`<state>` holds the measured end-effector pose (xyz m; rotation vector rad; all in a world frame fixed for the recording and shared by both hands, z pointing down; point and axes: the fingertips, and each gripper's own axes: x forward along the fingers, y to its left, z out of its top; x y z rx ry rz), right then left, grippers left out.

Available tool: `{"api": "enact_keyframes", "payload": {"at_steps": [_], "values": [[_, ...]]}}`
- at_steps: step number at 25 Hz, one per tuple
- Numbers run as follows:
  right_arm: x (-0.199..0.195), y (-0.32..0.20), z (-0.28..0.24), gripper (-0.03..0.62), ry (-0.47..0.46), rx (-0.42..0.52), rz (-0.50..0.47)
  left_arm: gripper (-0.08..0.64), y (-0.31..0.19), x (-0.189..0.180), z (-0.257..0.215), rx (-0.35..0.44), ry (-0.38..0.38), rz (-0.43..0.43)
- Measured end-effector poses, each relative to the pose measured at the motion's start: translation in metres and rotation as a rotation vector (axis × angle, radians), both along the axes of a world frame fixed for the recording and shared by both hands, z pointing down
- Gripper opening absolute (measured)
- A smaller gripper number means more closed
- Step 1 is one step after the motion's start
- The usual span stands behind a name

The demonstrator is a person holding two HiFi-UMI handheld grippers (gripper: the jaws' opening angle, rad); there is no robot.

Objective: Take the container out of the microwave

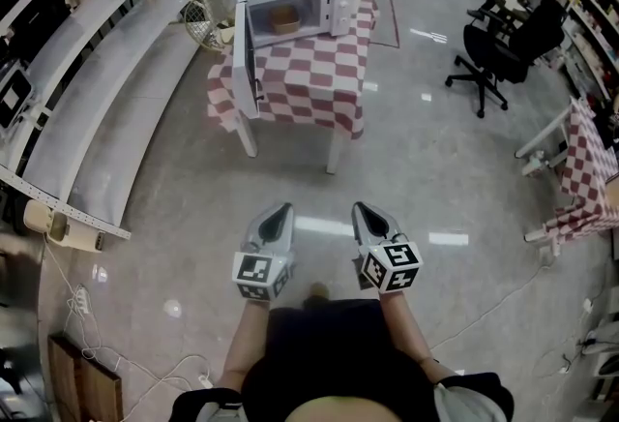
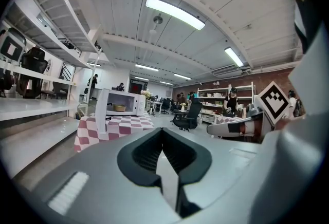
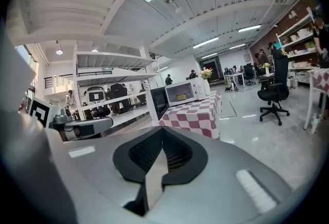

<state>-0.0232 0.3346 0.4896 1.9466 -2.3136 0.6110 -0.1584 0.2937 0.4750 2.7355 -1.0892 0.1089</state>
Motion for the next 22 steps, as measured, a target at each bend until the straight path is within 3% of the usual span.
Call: {"api": "enact_keyframes", "payload": {"at_steps": [22], "values": [[0.013, -0.007, 0.02, 0.001, -0.035, -0.046, -0.007, 0.011, -0.008, 0.009, 0.011, -0.031, -0.021, -0.033]]}}
